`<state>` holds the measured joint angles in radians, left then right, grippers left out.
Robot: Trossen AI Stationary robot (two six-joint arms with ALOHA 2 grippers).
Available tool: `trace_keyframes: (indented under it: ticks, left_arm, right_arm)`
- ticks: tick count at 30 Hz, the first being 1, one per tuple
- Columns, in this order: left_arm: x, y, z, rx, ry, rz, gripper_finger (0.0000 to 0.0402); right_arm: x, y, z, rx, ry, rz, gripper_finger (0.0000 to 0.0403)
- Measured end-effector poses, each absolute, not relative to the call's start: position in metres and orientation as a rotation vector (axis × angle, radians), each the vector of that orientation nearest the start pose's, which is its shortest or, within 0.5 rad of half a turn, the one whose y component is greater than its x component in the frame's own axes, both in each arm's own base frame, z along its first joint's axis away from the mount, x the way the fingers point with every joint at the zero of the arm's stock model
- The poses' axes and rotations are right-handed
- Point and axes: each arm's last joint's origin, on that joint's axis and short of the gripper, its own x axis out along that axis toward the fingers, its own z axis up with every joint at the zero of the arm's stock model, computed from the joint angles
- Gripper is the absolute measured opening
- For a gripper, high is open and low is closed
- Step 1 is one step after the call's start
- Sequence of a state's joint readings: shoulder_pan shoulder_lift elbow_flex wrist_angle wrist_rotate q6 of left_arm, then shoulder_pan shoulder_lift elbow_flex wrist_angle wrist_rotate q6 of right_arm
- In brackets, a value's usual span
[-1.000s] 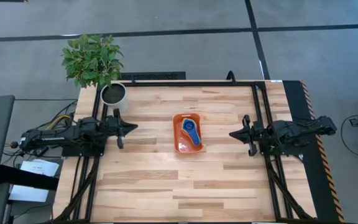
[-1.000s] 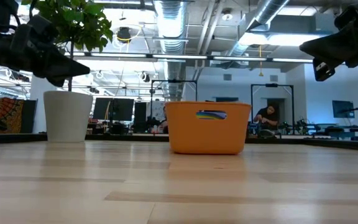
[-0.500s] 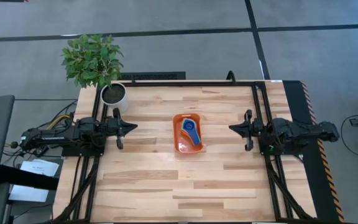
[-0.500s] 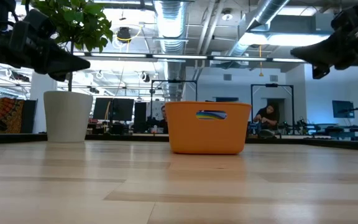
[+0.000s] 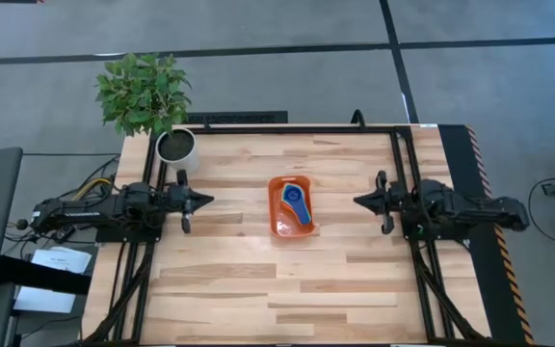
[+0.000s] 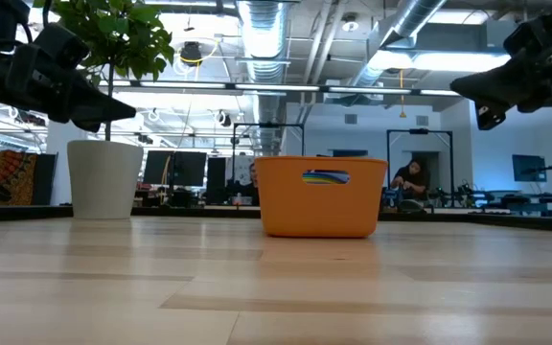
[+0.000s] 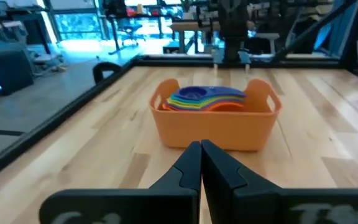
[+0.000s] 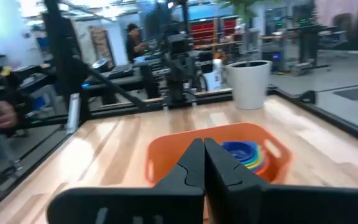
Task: Nest measuring cups in basket
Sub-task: Return to Home Position
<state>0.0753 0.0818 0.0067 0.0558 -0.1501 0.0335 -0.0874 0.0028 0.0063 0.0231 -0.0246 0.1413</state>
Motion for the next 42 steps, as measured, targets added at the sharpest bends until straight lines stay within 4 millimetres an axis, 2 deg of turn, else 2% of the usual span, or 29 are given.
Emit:
trace_keyframes:
  ticks: [6, 16, 42]
  left_arm:
    - [0.1015, 0.0117, 0.1642, 0.014, 0.026, 0.214, 0.0000]
    - [0.1015, 0.0118, 0.1643, -0.006, 0.022, 0.218, 0.0000]
    - [0.1016, 0.0118, 0.1643, 0.004, 0.023, 0.217, 0.0000]
  right_arm:
    - [0.0977, 0.0004, 0.1670, 0.089, -0.021, -0.006, 0.0006]
    - [0.0978, -0.0004, 0.1667, 0.105, -0.019, -0.023, 0.0057]
    - [0.0979, -0.0004, 0.1665, 0.105, -0.019, -0.022, 0.0060]
